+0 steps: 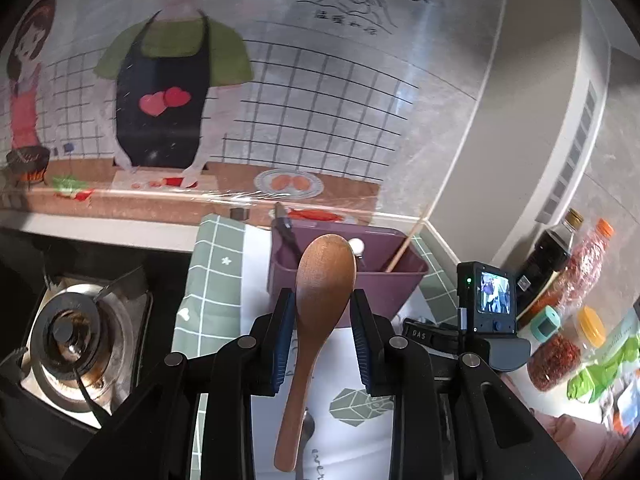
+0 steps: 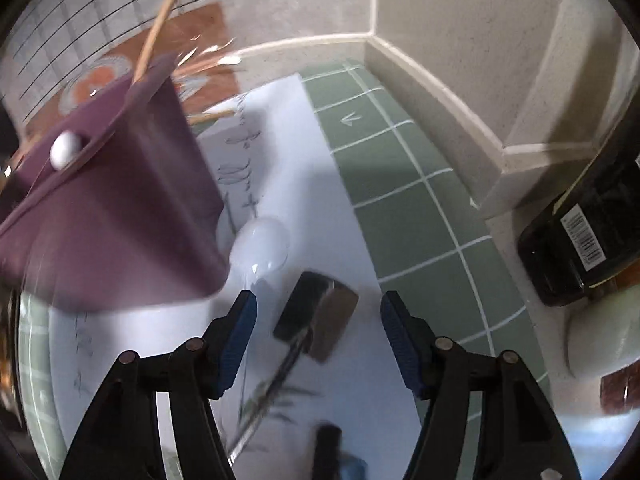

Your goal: Organize utensils

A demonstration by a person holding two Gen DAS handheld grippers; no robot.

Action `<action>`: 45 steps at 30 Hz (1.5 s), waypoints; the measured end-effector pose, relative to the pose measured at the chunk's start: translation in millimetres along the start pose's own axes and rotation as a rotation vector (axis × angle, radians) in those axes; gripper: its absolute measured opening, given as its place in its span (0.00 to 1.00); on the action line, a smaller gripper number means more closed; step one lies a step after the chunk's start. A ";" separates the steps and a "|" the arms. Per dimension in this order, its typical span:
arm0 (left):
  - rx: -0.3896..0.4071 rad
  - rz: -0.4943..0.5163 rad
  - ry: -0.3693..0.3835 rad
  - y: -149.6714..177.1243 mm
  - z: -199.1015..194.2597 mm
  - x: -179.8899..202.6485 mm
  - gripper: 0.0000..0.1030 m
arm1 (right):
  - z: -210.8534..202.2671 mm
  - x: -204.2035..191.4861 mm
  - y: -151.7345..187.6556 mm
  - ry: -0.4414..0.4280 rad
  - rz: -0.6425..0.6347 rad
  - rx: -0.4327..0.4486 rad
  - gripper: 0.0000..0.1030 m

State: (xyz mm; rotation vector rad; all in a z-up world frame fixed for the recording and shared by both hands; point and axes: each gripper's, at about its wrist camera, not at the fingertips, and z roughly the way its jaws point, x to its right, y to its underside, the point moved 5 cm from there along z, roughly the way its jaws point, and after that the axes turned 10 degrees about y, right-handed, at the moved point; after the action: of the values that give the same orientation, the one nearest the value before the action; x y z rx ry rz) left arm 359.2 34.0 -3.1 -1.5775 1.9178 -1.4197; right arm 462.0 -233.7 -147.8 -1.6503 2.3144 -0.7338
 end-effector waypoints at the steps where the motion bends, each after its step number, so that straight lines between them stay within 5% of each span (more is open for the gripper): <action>1: 0.000 -0.006 -0.004 0.4 -0.3 -2.4 0.28 | -0.2 -2.3 -0.9 -0.007 -0.007 0.007 0.43; 2: 0.002 -0.012 -0.008 1.3 -1.1 -4.5 0.28 | -2.2 -5.7 -1.4 -0.026 -0.036 0.020 0.29; 5: 0.004 -0.031 -0.010 4.1 -3.2 -7.7 0.28 | -11.4 -7.5 0.7 -0.044 -0.124 0.035 0.08; 12: 0.000 -0.047 0.001 13.0 -9.6 -1.6 0.28 | -66.4 18.4 14.3 -0.243 -0.179 0.128 0.03; 15: -0.012 -0.070 0.014 17.3 -9.2 1.1 0.28 | -82.5 22.1 18.0 -0.248 -0.202 0.160 0.03; 18: -0.013 -0.077 0.015 20.2 -11.1 3.2 0.28 | -71.2 25.5 20.0 -0.232 -0.187 0.109 0.15; 20: -0.015 -0.073 0.013 20.8 -12.3 3.9 0.28 | -56.2 24.1 24.8 -0.203 -0.170 0.050 0.47; 25: -0.020 -0.080 -0.001 21.3 -12.9 -3.1 0.28 | -23.6 8.6 24.8 -0.152 -0.116 -0.016 0.49; 30: -0.028 -0.100 -0.007 23.3 -10.7 -12.6 0.28 | -10.7 -13.1 13.6 -0.087 -0.070 -0.018 0.62; 33: -0.020 -0.097 -0.007 24.2 -11.8 -13.4 0.27 | -14.7 -26.6 15.9 -0.079 -0.150 0.012 0.39; 35: -0.012 -0.088 -0.010 24.5 -13.2 -12.5 0.23 | -21.1 -29.3 20.4 -0.097 -0.204 0.024 0.13; 37: -0.014 -0.086 -0.004 24.7 -12.9 -11.0 0.18 | -29.1 -27.6 24.5 -0.063 -0.259 0.063 0.08; 45: -0.061 -0.088 -0.021 28.8 -10.6 -16.6 0.13 | -64.6 -11.4 33.5 -0.230 -0.279 0.098 0.03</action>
State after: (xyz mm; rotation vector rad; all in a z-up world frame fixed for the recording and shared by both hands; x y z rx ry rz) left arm 340.7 51.4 -27.0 -1.7172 1.9194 -1.3851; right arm 410.0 -197.0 -110.9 -1.9224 1.8868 -0.6567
